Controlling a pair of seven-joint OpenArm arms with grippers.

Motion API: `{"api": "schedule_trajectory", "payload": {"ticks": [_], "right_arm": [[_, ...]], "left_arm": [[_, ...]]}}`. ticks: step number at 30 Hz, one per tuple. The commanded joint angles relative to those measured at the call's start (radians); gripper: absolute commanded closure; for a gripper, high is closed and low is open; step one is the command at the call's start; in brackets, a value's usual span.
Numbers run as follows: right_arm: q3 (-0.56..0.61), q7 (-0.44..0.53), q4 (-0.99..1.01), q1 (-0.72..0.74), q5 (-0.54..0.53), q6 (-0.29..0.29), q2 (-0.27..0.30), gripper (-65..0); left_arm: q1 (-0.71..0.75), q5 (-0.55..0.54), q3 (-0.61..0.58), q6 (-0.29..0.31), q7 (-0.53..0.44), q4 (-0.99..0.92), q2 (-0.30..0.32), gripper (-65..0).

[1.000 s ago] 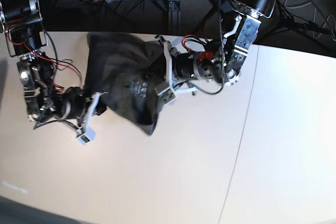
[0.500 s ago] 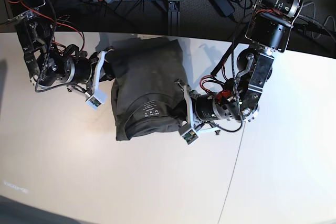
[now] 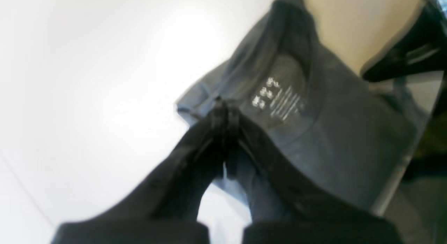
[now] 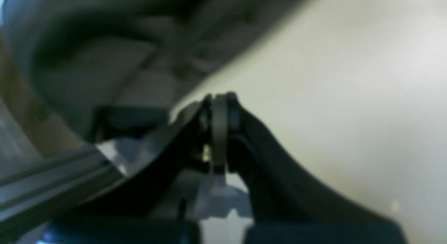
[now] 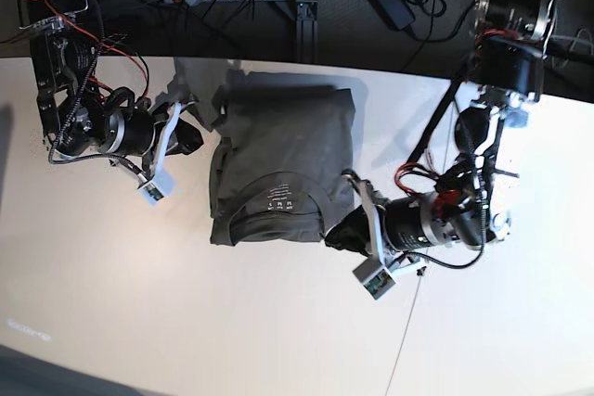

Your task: Fold the T-shirt properly

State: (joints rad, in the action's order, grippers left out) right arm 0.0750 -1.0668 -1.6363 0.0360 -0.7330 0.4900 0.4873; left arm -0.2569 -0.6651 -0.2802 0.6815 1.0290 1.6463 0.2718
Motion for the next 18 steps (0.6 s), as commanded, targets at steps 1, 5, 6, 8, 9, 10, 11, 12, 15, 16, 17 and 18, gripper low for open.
{"api": "schedule_trajectory", "payload": {"ticks": [1, 5, 6, 8, 9, 10, 11, 12, 15, 16, 17, 18], "right_arm": [[-0.039, -0.006, -0.017, 0.011, -0.034, 0.039, 0.014, 0.0], [-0.186, -0.025, -0.037, -0.065, -0.072, 0.043, 0.034, 0.0], [-0.223, -0.026, -0.045, -0.091, -0.076, 0.050, 0.040, 0.0], [-0.296, -0.026, -0.066, -0.153, -0.089, 0.055, 0.056, 0.0], [-0.332, -0.026, -0.081, -0.190, -0.095, 0.057, 0.064, 0.0], [-0.371, -0.028, -0.100, -0.232, -0.098, 0.056, 0.070, 0.0], [-0.413, -0.031, -0.119, -0.278, -0.098, 0.056, 0.073, 0.0], [-0.458, -0.035, -0.139, -0.328, -0.098, 0.056, 0.073, 0.0], [-0.597, -0.037, -0.186, -0.490, -0.118, 0.056, 0.072, 0.0], [-0.643, -0.037, -0.191, -0.542, -0.130, 0.056, 0.071, 0.0], [-0.686, -0.037, -0.191, -0.592, -0.137, 0.056, 0.071, 0.0], [-0.727, -0.037, -0.191, -0.643, -0.139, 0.056, 0.066, 0.0]], "left_arm": [[0.018, -0.040, 0.015, 0.017, 0.006, 0.068, 0.026, 0.0], [0.206, -0.064, 0.074, 0.017, 0.015, 0.285, 0.106, 0.0], [0.257, -0.064, 0.095, 0.017, 0.015, 0.330, 0.122, 0.0], [0.355, -0.064, 0.156, 0.017, 0.015, 0.406, 0.149, 0.0], [0.403, -0.064, 0.198, 0.017, 0.015, 0.436, 0.161, 0.0], [0.451, -0.064, 0.245, 0.017, 0.015, 0.459, 0.170, 0.0], [0.499, -0.064, 0.298, 0.017, 0.015, 0.475, 0.178, 0.0], [0.547, -0.064, 0.355, 0.017, 0.017, 0.481, 0.181, 0.0], [0.681, -0.070, 0.531, 0.017, 0.031, 0.481, 0.180, 0.0], [0.724, -0.079, 0.587, 0.017, 0.033, 0.481, 0.179, 0.0], [0.767, -0.086, 0.641, 0.017, 0.034, 0.481, 0.178, 0.0], [0.810, -0.087, 0.689, 0.017, 0.032, 0.481, 0.174, 0.0]]}}
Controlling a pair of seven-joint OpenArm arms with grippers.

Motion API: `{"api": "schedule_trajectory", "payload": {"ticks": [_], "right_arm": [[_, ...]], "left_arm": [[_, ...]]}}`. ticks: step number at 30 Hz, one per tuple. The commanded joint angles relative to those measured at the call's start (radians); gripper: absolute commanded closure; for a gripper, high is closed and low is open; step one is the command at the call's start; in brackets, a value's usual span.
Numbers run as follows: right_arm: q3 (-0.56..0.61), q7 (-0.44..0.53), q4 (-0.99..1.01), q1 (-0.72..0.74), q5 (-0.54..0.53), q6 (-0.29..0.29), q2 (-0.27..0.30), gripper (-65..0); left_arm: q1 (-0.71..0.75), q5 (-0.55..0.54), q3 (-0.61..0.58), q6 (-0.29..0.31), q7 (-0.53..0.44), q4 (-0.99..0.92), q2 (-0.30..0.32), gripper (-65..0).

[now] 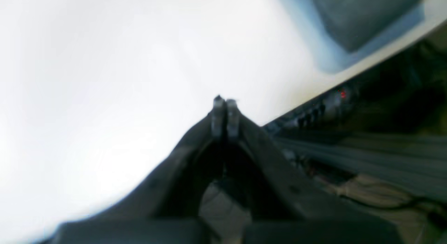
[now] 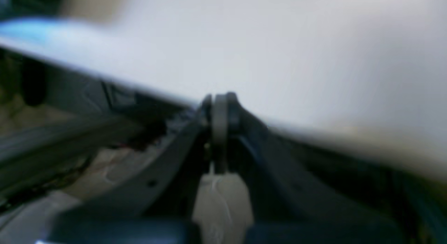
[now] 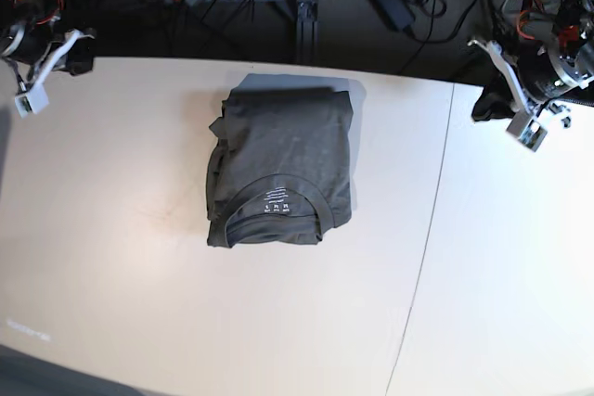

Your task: Fold the T-shirt properly

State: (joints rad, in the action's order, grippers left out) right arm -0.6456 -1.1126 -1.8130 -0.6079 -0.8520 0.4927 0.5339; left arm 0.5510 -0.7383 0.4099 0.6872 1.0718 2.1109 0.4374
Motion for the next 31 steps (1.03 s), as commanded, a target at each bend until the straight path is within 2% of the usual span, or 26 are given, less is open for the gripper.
{"api": "schedule_trajectory", "payload": {"ticks": [1, 5, 8, 13, 15, 18, 22, 24, 29, 31], "right_arm": [[-0.046, 0.009, -0.014, -0.048, -0.021, 0.054, 0.011, 0.0], [-0.145, 0.010, -0.009, -0.216, -0.020, 0.054, -0.041, 0.0], [-0.147, 0.010, 0.027, -0.292, -0.020, 0.053, -0.079, 0.0], [-0.147, 0.009, 0.166, -0.364, -0.012, 0.052, -0.134, 0.0], [-0.147, 0.009, 0.248, -0.383, 0.002, 0.049, -0.147, 0.0], [-0.147, 0.008, 0.388, -0.384, 0.026, 0.034, -0.171, 0.0], [-0.146, 0.021, 0.568, -0.361, 0.026, 0.034, -0.193, 0.0], [-0.146, 0.030, 0.657, -0.318, 0.026, 0.034, -0.196, 0.0], [-0.132, 0.090, 0.866, -0.122, 0.089, 0.031, -0.202, 0.0], [-0.097, 0.092, 0.923, -0.019, 0.116, 0.031, -0.202, 0.0]], "left_arm": [[0.044, -0.014, 0.042, 0.011, -0.014, 0.011, 0.002, 0.0], [0.169, -0.011, 0.138, 0.011, -0.051, -0.106, -0.041, 0.0], [0.185, -0.001, 0.135, 0.011, -0.082, -0.294, -0.060, 0.0], [0.181, -0.002, 0.125, 0.011, -0.111, -0.648, -0.056, 0.0], [0.180, -0.002, 0.125, 0.011, -0.182, -0.780, -0.048, 0.0], [0.166, 0.006, 0.109, 0.011, -0.343, -0.953, -0.021, 0.0], [0.080, 0.043, -0.006, 0.011, -0.444, -1.118, 0.032, 0.0], [0.019, 0.077, -0.094, 0.011, -0.515, -1.170, 0.037, 0.0], [-0.149, 0.254, -0.350, 0.011, -0.686, -1.285, -0.018, 0.0], [-0.191, 0.271, -0.431, 0.011, -0.729, -1.331, -0.055, 0.0]]}}
